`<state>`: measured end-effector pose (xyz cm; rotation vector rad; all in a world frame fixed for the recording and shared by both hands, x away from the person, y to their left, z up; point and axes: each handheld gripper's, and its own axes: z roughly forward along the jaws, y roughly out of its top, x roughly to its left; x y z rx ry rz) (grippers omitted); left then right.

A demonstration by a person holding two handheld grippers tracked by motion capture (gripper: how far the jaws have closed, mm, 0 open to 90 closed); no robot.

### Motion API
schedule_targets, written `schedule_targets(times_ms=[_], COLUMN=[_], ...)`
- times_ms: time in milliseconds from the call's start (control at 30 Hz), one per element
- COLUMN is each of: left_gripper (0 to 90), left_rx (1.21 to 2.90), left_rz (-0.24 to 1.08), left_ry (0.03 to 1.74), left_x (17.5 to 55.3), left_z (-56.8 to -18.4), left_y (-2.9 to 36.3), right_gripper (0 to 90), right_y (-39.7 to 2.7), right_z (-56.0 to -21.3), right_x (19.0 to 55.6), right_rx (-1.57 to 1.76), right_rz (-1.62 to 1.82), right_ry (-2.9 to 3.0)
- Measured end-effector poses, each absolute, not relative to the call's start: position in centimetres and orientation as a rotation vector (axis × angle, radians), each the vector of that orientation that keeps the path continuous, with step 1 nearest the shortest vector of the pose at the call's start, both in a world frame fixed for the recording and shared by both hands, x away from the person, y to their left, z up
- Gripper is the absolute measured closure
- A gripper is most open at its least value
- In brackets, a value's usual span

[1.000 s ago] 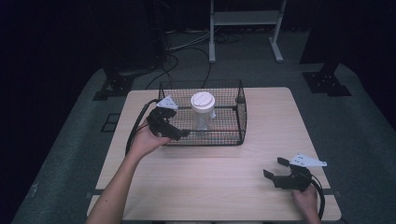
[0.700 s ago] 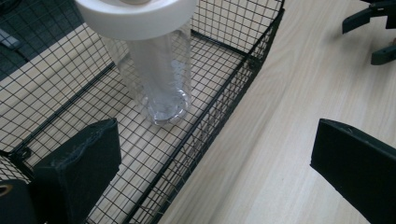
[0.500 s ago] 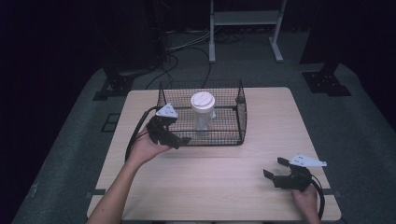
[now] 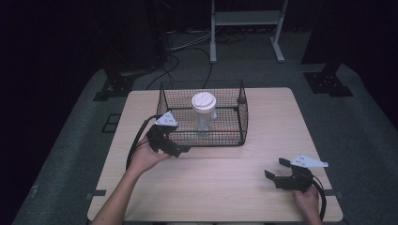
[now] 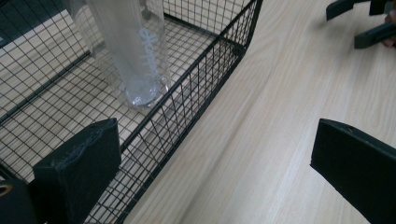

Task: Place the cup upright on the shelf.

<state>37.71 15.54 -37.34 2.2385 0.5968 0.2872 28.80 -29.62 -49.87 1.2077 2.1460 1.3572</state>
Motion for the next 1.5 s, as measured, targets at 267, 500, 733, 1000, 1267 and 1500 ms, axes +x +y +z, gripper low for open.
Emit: schedule_targets(times_ms=[267, 500, 733, 1000, 1267, 1500], left_gripper=[0.9, 0.9, 0.9, 0.9, 0.9, 0.9], left_rx=[2.245, 2.232, 2.225, 2.191, 2.160, 2.137], left_rz=[0.310, 0.304, 0.296, 0.281, 0.275, 0.278], left_ry=[0.608, 0.615, 0.615, 0.636, 0.661, 0.645], left_x=[36.8, 36.0, 35.2, 34.4, 33.5, 32.6], left_z=[-38.6, -39.4, -40.3, -41.8, -42.8, -43.2], left_y=[15.9, 16.4, 17.0, 17.7, 18.6, 18.8], right_gripper=[12.9, 12.9, 12.9, 12.9, 12.9, 12.9], right_y=[-29.6, -29.6, -29.6, -29.6, -29.6, -29.6], right_z=[-49.9, -49.9, -49.9, -49.9, -49.9, -49.9], right_x=[28.8, 28.8, 28.8, 28.8, 28.8, 28.8], right_rx=[1.206, 1.207, 1.207, 1.208, 1.205, 1.206], right_rz=[1.355, 1.354, 1.352, 1.348, 1.347, 1.345], right_ry=[2.146, 2.145, 2.144, 2.144, 2.144, 2.143])
